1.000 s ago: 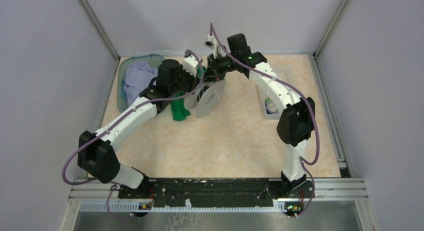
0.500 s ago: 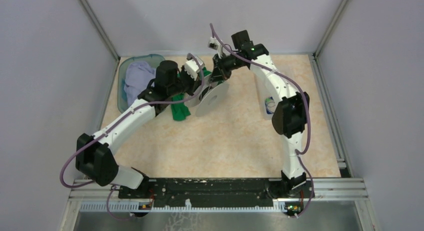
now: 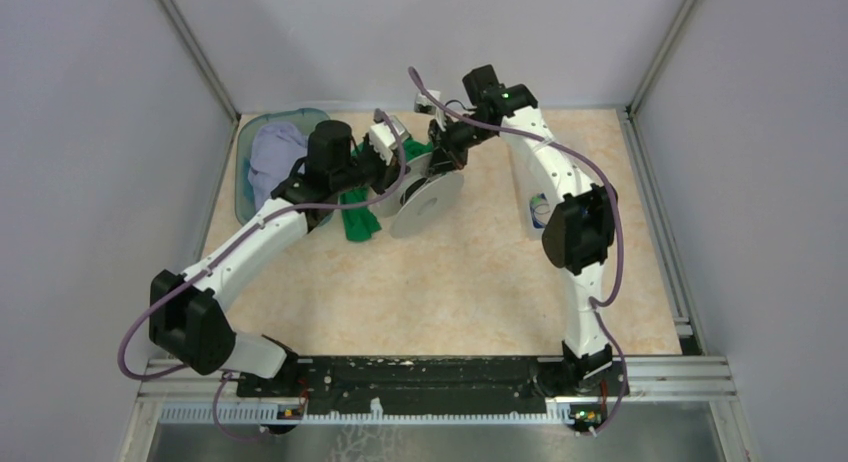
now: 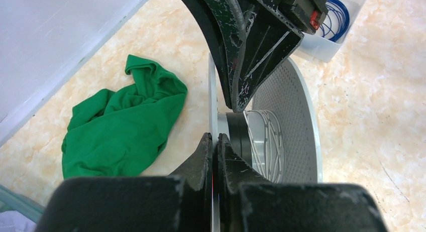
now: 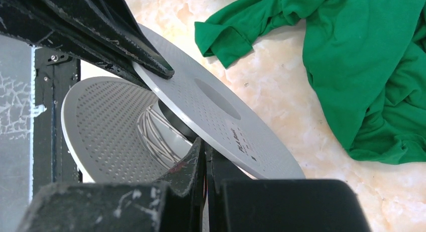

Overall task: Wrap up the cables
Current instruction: Place the cable reel at the center of the board.

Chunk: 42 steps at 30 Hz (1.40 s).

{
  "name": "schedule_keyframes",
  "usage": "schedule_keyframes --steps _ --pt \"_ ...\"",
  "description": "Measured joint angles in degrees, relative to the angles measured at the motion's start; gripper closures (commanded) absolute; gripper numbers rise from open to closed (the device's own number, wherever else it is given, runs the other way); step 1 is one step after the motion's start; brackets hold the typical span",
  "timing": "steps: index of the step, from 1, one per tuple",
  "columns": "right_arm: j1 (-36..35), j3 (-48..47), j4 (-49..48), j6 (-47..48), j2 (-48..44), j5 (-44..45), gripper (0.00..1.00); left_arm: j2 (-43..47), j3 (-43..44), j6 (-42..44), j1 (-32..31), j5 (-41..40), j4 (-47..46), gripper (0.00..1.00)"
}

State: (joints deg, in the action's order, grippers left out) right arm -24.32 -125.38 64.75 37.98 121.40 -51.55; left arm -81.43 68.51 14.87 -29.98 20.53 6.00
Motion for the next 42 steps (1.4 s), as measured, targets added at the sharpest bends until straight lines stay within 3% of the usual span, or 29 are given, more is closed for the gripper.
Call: schedule_keyframes --steps 9,19,28,36,42 --pt "1.68 0.98 -0.17 4.22 -0.09 1.18 0.87 0.22 -0.48 -1.18 2.25 4.52 1.81 1.00" --pt "4.57 7.65 -3.69 5.49 -0.70 2.27 0.85 0.74 -0.63 -3.26 3.52 8.24 3.48 1.00" --pt "5.51 16.92 -15.13 -6.75 -7.08 4.00 0.76 0.90 -0.63 -8.35 3.87 5.44 3.32 1.00" --pt "7.26 18.10 -24.83 -20.00 -12.26 7.13 0.33 -0.44 -0.37 -18.78 4.96 -2.21 3.65 1.00" --pt "8.26 22.34 -27.74 -22.75 -14.75 6.84 0.27 -2.58 -0.87 -29.18 9.01 -0.74 2.78 1.00"
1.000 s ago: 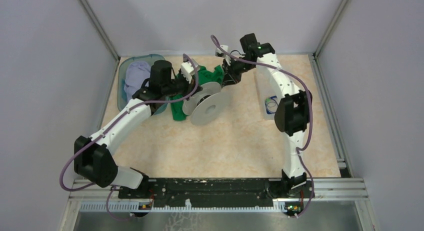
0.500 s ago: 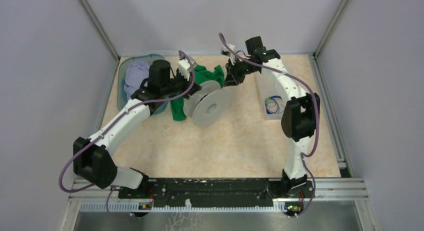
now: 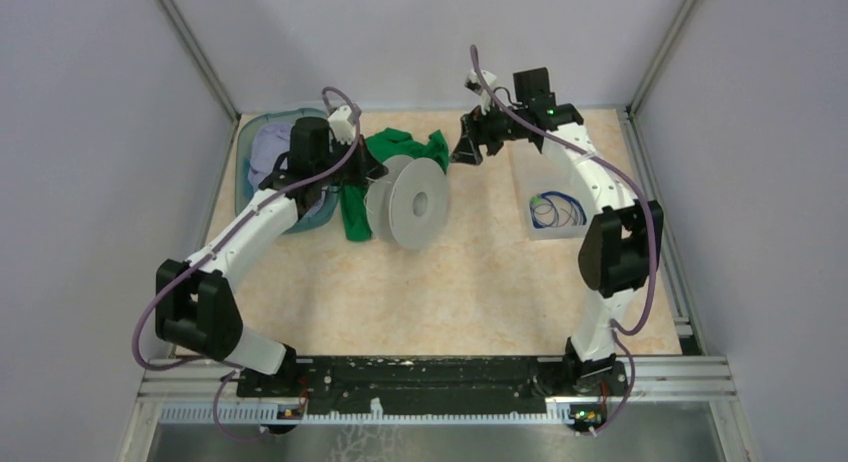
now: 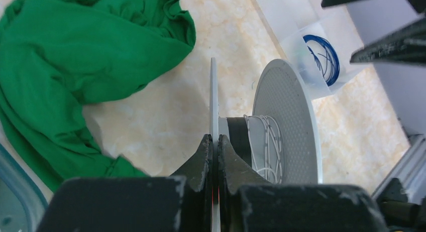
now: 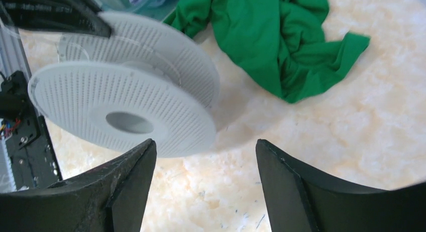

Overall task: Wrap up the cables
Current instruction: Place the cable reel at the center of the board.

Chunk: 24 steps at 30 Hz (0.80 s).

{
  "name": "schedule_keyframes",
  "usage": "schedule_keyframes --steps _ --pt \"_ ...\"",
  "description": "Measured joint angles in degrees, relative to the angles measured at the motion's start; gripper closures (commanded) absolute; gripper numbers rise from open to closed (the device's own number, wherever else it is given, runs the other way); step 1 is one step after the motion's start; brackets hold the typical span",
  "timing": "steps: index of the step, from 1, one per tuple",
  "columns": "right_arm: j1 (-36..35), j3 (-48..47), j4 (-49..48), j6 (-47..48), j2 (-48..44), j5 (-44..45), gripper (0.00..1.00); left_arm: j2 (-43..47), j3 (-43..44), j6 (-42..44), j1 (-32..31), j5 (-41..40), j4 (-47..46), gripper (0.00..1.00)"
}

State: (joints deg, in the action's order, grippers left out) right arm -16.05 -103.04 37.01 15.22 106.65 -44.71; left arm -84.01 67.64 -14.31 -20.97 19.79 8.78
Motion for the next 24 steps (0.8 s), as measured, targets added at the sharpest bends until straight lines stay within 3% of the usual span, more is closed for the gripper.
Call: schedule_keyframes --steps 12,20,24 --pt "0.00 13.88 -1.11 -0.44 -5.49 0.83 0.27 -14.40 -1.40 -19.91 2.12 13.84 -11.91 1.00" --pt "0.00 23.61 -2.03 -0.31 -15.63 3.08 0.27 -27.78 0.42 -30.80 1.70 22.43 -21.64 1.00" --pt "-0.02 25.83 -3.50 -0.42 -16.48 3.61 0.27 -32.87 2.14 -34.51 0.85 26.29 -26.38 0.85"
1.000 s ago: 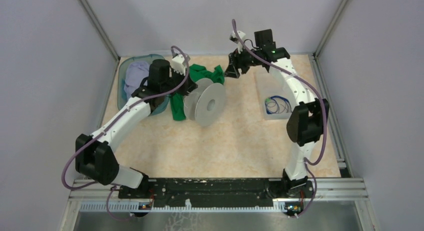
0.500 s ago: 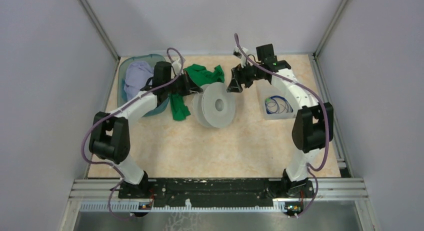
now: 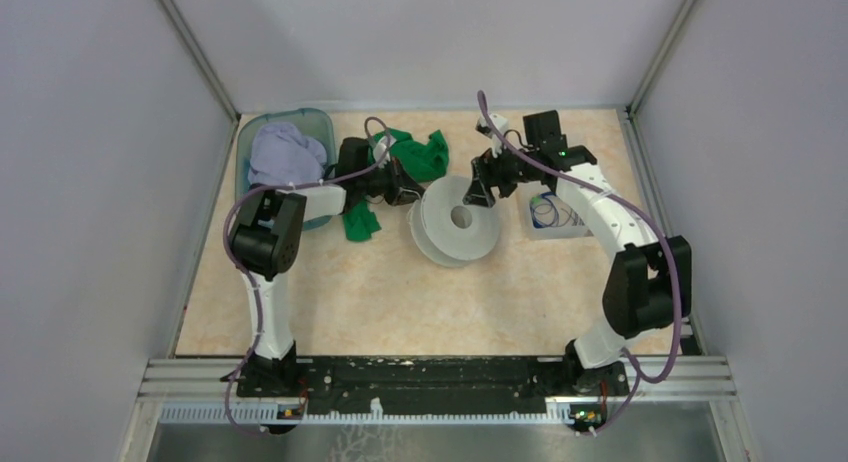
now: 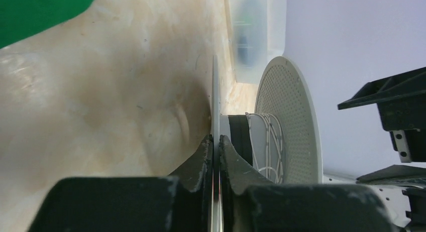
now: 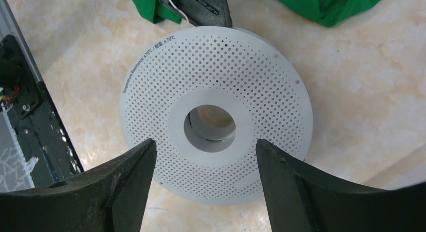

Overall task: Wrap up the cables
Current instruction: Place the cable reel at the center of the board.

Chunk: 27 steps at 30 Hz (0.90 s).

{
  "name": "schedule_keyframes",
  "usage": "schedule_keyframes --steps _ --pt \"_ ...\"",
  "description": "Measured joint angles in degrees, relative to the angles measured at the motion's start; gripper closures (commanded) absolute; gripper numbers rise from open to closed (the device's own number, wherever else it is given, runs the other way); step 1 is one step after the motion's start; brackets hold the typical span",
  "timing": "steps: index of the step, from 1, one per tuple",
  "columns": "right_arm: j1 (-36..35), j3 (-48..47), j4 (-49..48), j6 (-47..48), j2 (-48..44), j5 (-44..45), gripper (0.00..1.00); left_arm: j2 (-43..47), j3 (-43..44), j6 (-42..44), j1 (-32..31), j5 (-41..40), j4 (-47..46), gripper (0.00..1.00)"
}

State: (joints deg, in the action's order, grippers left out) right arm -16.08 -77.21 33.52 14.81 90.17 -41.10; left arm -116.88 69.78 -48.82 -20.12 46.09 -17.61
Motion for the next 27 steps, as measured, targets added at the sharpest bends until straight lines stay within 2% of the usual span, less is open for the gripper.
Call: schedule_keyframes --steps 4,8,18,27 --pt "-0.31 2.60 -1.36 -0.15 0.24 0.96 0.29 -3.78 1.88 -1.79 -0.55 3.45 -2.23 0.74" --pt "-1.11 3.48 -2.21 -0.61 2.23 1.33 0.30 -6.49 4.61 -1.92 -0.74 6.51 -2.95 0.66" --pt "-2.29 3.74 -2.60 -0.85 4.42 2.43 0.30 -8.07 7.87 2.69 0.00 9.53 -0.46 0.45" --pt "-2.29 4.59 -2.56 -0.39 6.95 3.32 0.31 -8.17 11.50 10.73 2.51 9.31 6.91 0.36"
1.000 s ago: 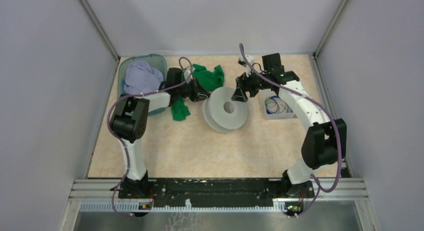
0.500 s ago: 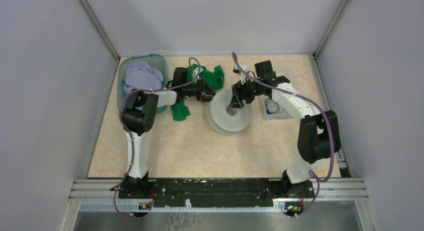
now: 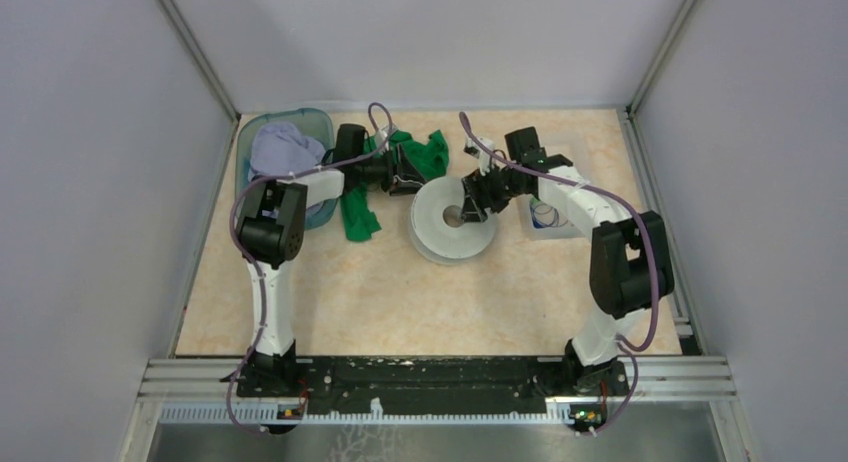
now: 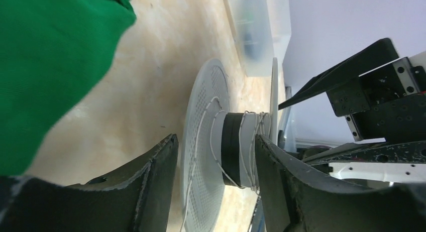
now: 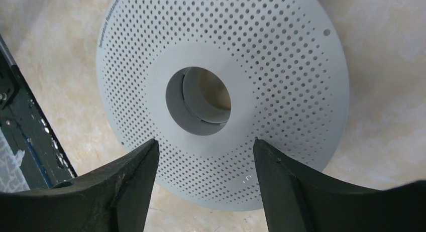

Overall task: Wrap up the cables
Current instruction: Place the cable reel at the center of the board.

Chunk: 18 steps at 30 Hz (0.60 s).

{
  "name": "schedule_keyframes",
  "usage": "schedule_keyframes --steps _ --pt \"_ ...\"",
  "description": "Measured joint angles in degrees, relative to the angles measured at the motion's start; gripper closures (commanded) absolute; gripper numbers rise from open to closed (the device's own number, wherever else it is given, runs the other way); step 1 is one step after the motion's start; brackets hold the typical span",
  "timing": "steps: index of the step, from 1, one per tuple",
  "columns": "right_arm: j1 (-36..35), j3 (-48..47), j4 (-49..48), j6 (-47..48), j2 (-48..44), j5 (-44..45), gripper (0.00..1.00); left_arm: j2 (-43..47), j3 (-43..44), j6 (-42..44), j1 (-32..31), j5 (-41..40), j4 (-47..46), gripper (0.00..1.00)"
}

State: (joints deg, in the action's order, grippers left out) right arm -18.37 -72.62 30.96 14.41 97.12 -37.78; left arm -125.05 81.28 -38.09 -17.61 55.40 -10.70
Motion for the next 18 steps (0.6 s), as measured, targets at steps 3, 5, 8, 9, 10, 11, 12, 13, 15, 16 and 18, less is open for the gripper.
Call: schedule_keyframes --steps 3,5,8,9,10,11,12,13,15,16,18 --pt "0.00 0.55 0.04 0.00 0.74 0.15 0.32 -0.11 2.10 3.48 0.68 -0.72 2.58 0.33" --pt "-0.09 0.66 0.22 -0.02 1.07 0.22 0.33 -0.11 3.17 5.79 1.03 -1.05 4.24 0.32" --pt "-0.37 0.68 0.22 0.00 1.44 0.26 0.33 -0.13 4.39 8.94 1.16 -1.46 6.23 0.30" --pt "-0.42 0.68 0.22 0.00 1.55 0.26 0.33 -0.13 4.70 9.94 1.31 -1.60 6.93 0.30" --pt "-0.50 0.68 0.22 0.00 1.62 0.33 0.33 -0.17 5.16 11.08 1.40 -1.84 7.78 0.30" --pt "-0.55 0.68 0.22 0.00 1.66 0.42 0.33 -0.20 5.60 12.26 1.51 -2.10 8.55 0.30" --pt "-0.59 0.68 0.22 0.00 1.70 0.46 0.33 -0.20 5.99 13.33 1.60 -2.40 9.44 0.30" --pt "-0.61 0.68 0.22 0.00 1.70 0.46 0.33 -0.20 6.21 14.19 1.66 -2.64 9.90 0.30" --pt "-0.61 0.68 0.22 0.00 1.68 0.46 0.33 -0.20 6.45 16.00 1.84 -3.30 10.88 0.29" --pt "-0.61 0.68 0.28 0.00 1.70 0.46 0.33 -0.20 6.45 17.00 1.95 -3.56 11.41 0.29" --pt "-0.61 0.68 0.31 -0.02 1.68 0.50 0.33 0.09 6.27 19.06 2.16 -4.46 12.52 0.29"
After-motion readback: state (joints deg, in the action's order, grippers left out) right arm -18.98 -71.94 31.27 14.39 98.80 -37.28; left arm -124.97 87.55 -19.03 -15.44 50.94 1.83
